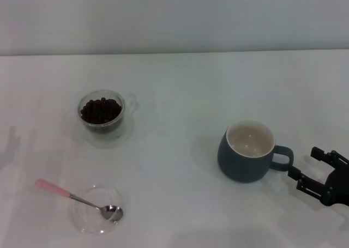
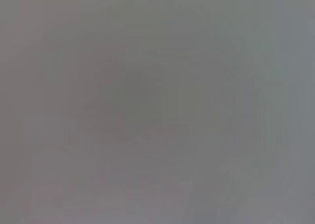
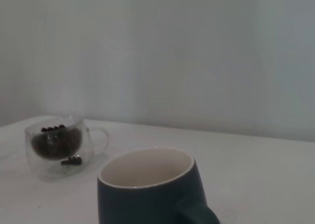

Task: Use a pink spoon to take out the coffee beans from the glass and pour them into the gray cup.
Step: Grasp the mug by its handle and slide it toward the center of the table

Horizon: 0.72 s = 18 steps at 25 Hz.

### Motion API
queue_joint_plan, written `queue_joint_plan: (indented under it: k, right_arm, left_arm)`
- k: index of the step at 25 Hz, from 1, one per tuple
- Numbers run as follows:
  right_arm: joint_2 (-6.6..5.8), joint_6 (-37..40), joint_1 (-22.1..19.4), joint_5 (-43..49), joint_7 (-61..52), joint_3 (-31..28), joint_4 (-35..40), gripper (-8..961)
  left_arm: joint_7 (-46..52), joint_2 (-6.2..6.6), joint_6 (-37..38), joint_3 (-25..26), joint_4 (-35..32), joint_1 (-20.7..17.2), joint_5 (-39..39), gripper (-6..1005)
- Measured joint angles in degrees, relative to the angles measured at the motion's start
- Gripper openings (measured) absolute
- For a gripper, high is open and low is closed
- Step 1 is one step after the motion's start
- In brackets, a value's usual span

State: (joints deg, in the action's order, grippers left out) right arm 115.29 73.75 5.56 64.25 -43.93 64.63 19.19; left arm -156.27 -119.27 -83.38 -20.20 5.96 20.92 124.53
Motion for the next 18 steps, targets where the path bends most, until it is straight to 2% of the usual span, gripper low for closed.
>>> queue_joint_plan:
  k: [18]
  right_arm:
    - [0.11, -5.12, 3.66, -0.86, -0.53, 1.14, -1.39, 839]
  left_arm:
    - [0.0, 0.09, -0.48, -0.02, -0.34, -0.01, 0.07, 870]
